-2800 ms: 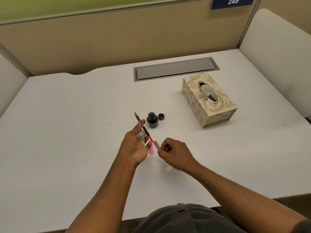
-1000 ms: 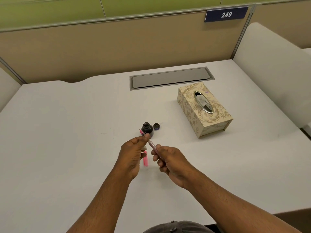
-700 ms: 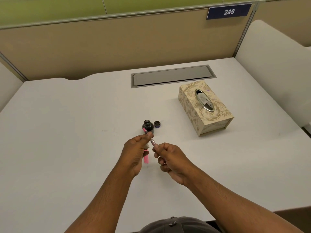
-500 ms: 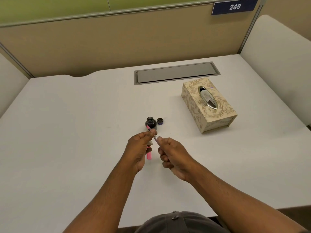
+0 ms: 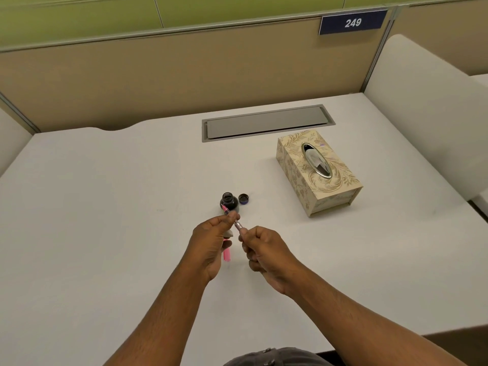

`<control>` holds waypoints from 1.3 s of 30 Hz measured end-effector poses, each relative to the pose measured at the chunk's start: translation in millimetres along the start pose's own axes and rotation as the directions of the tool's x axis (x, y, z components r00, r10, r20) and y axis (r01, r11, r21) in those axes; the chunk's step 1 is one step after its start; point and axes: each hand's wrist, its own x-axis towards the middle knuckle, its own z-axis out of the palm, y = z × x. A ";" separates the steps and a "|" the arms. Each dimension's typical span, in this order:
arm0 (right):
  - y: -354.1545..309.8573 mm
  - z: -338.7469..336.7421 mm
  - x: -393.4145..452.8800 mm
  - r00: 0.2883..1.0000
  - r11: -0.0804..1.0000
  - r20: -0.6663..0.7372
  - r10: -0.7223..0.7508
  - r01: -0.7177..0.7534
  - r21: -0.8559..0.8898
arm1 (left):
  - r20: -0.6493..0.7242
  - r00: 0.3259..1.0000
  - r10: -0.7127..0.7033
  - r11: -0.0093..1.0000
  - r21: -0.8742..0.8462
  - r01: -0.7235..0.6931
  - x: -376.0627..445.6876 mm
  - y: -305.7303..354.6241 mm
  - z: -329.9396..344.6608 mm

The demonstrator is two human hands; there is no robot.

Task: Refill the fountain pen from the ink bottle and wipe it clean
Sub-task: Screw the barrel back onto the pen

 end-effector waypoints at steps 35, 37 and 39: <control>-0.9 3.2 0.4 0.998 1.000 -0.065 -0.009 0.007 -0.023 | 0.026 0.999 -0.023 0.999 0.031 0.023 0.4 3.7 2.2; 0.4 2.8 0.8 0.998 0.999 -0.065 -0.019 0.017 -0.043 | 0.027 0.999 -0.027 0.999 0.027 0.026 -0.5 3.0 2.2; 1.0 2.0 0.3 0.999 1.000 -0.039 -0.006 0.005 -0.022 | 0.031 0.999 -0.024 0.999 0.033 0.023 -0.4 3.0 1.5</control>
